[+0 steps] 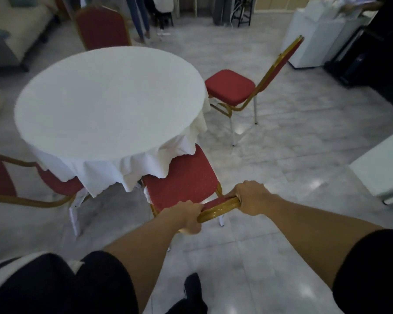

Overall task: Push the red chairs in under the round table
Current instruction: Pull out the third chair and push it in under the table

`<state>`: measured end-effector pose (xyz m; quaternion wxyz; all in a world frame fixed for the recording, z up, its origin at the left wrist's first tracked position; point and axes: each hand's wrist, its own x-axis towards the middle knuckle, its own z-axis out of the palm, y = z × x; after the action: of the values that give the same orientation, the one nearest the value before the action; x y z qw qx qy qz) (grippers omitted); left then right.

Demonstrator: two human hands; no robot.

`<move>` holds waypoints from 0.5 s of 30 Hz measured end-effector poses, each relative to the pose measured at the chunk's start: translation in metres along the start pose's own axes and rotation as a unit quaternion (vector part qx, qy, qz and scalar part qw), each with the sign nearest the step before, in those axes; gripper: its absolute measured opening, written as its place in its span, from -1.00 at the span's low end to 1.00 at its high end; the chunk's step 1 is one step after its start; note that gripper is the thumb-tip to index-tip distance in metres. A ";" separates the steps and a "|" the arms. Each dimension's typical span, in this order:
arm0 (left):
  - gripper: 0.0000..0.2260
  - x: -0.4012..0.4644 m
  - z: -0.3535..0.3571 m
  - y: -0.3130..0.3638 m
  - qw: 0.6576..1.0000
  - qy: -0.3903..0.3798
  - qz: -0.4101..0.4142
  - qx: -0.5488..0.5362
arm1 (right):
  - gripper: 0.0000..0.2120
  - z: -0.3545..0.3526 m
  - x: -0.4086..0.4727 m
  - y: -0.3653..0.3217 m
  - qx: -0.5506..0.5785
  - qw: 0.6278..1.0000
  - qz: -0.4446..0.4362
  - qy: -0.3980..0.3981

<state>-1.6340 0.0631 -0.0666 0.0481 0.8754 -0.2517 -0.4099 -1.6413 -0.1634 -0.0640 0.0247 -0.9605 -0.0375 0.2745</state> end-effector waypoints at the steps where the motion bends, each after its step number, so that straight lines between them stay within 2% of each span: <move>1: -0.50 0.008 -0.008 0.002 1.000 0.002 -0.002 -0.004 | -0.46 -0.009 0.011 0.008 -0.013 1.000 -0.004 -0.001; 4: -0.61 0.034 -0.032 0.015 0.999 0.014 0.002 -0.035 | -0.34 -0.034 0.045 0.038 -0.065 0.997 -0.032 -0.008; 6: -0.61 0.051 -0.046 0.021 0.999 0.006 0.006 -0.042 | -0.31 -0.048 0.060 0.048 -0.089 0.995 -0.044 -0.009; 13: -0.66 0.087 -0.096 0.048 0.996 -0.021 -0.029 -0.080 | -0.38 -0.088 0.109 0.094 -0.130 0.986 -0.099 -0.026; 15: -0.57 0.097 -0.113 0.055 0.995 -0.023 -0.050 -0.087 | -0.39 -0.104 0.122 0.106 -0.126 0.983 -0.128 -0.021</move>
<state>-1.5200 -0.0447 -0.0428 0.0979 0.8697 -0.1723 -0.4521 -1.4769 -0.2618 -0.0476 -0.0627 -0.9371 -0.1950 0.2825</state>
